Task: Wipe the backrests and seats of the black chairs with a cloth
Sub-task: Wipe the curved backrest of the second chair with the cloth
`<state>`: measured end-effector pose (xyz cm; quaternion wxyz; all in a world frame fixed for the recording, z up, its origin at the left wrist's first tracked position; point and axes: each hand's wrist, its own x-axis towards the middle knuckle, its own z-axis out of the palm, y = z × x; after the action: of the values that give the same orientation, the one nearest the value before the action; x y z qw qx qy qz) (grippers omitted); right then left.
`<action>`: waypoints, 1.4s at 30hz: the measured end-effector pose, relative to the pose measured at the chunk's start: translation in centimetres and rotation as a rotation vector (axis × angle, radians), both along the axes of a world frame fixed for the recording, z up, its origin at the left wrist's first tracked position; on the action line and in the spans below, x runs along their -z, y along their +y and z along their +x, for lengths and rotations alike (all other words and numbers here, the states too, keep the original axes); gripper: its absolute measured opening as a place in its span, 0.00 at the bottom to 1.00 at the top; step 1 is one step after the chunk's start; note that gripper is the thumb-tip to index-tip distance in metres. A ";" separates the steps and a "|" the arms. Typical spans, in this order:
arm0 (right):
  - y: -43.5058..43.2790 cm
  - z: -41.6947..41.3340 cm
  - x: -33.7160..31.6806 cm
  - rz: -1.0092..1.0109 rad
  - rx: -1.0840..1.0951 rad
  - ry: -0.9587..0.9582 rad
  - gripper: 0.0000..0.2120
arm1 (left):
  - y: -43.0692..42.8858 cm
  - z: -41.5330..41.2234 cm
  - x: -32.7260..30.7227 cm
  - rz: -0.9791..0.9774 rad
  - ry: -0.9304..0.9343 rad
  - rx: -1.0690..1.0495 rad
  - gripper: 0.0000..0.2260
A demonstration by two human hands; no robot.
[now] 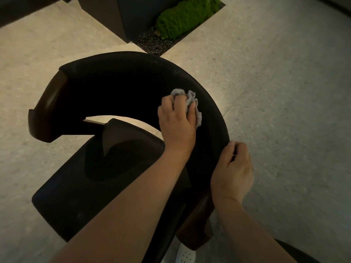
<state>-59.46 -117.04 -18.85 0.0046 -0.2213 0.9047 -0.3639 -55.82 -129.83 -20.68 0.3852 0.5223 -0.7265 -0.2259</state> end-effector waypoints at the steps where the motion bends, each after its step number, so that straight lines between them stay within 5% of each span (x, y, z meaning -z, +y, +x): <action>1: 0.0 0.0 0.1 -0.001 0.001 0.001 0.16 | 0.1 0.0 0.3 0.010 0.009 -0.009 0.10; 10: 0.0 0.0 -0.3 0.024 0.001 -0.018 0.12 | 3.0 1.9 3.7 0.309 0.071 -0.070 0.14; 25: 0.0 0.0 -0.3 -0.023 0.000 -0.042 0.16 | 3.2 1.5 6.4 0.340 0.023 -0.127 0.20; 27: 0.1 0.0 -0.2 -0.026 0.000 -0.039 0.17 | 3.0 2.7 8.0 0.477 -0.108 -0.133 0.15; 30: 0.1 -0.1 -0.1 -0.021 0.000 -0.027 0.15 | 2.8 4.4 8.9 0.693 -0.460 0.078 0.21; 33: 0.1 -0.1 -0.2 -0.019 0.000 -0.008 0.15 | 3.3 5.4 8.4 0.713 -0.532 0.206 0.24; 37: 0.0 0.0 -0.3 0.003 0.007 -0.002 0.13 | 3.9 6.9 8.4 0.700 -0.252 0.036 0.10; 42: -0.1 0.0 -0.8 0.048 0.012 -0.023 0.11 | 3.4 9.4 6.4 0.644 -0.169 0.052 0.11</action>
<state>-59.42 -117.18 -18.00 0.0181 -0.2113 0.9144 -0.3447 -46.44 -126.39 -27.10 0.1329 0.6154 -0.6601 -0.4097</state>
